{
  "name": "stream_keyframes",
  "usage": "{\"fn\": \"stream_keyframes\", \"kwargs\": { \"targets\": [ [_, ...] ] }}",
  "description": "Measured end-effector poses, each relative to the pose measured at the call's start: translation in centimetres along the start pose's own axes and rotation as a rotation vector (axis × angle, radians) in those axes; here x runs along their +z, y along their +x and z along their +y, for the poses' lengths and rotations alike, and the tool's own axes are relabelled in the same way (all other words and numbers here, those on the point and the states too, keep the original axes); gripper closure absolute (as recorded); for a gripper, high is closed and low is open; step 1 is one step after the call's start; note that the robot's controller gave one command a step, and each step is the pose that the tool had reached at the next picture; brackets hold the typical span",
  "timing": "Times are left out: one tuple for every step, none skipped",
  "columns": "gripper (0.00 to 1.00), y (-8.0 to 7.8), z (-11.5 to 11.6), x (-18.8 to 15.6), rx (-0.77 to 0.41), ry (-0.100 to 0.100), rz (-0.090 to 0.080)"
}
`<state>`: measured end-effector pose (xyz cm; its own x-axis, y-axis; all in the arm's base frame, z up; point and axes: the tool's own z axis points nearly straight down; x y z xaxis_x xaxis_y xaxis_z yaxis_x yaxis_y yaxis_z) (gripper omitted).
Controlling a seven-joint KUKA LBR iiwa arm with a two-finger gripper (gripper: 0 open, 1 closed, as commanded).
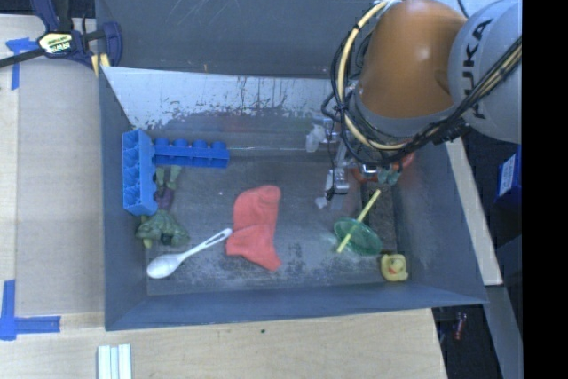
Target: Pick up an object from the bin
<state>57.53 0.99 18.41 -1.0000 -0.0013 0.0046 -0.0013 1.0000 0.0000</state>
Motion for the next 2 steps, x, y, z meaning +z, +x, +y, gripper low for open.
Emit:
{"fn": "stream_keyframes", "kwargs": {
  "targets": [
    [0.0, -0.2, 0.0, -0.4, 0.0, 0.0, -0.008],
    [0.0, -0.7, 5.8, 5.5, 0.037, -0.001, -0.015]
  ]
}}
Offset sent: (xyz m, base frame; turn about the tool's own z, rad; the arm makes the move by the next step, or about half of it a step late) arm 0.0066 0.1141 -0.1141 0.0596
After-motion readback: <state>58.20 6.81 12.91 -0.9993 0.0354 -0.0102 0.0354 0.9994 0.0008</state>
